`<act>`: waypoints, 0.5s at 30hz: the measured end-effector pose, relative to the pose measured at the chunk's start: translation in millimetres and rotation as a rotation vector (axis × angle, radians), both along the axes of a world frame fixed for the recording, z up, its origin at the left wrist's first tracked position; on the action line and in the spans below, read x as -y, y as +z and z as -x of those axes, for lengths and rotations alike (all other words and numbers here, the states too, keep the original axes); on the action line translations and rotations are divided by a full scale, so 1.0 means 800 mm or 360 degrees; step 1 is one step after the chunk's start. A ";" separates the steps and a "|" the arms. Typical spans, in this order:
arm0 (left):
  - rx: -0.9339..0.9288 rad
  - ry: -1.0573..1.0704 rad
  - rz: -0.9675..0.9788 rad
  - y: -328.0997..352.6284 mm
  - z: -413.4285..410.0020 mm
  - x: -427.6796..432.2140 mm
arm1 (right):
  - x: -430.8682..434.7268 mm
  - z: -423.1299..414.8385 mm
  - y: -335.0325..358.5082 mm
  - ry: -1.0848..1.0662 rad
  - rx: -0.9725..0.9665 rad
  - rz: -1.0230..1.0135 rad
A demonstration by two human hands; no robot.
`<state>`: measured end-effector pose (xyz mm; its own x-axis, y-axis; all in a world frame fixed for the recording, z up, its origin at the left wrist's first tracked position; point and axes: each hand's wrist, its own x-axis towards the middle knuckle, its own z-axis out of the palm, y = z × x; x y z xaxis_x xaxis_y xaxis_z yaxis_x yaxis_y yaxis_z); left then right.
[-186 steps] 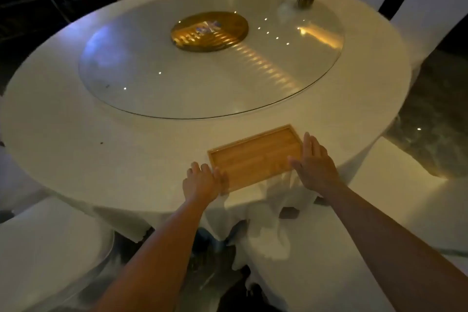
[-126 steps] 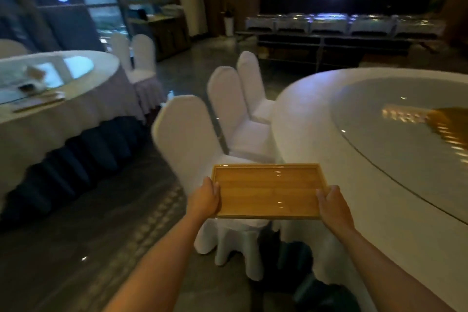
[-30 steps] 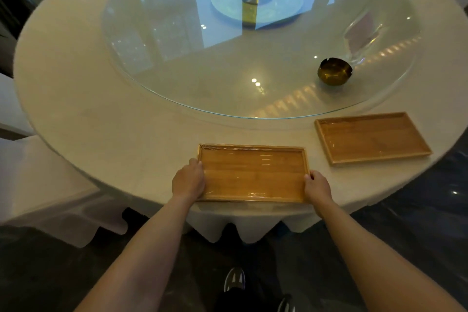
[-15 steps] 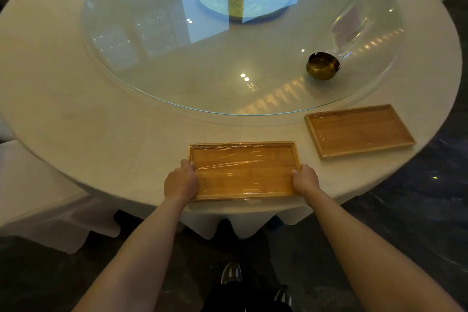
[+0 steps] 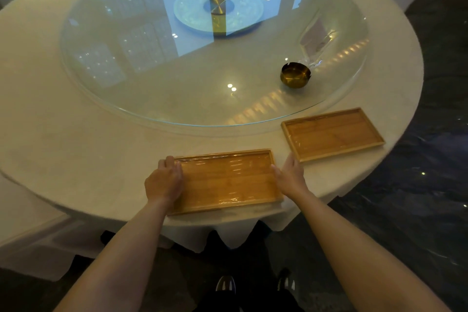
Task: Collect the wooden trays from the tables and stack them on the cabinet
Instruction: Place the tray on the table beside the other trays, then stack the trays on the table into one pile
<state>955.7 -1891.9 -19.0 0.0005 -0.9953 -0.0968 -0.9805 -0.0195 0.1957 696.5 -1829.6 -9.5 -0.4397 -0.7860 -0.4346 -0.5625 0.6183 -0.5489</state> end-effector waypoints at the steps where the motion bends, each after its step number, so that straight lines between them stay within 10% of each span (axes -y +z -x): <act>1: -0.0013 -0.0013 0.0008 0.005 0.014 0.004 | 0.001 0.009 0.006 0.0014 -0.0011 0.0046; 15: -0.0022 -0.0297 -0.0009 0.019 0.321 0.020 | 0.018 0.277 0.043 0.0081 -0.0209 0.0209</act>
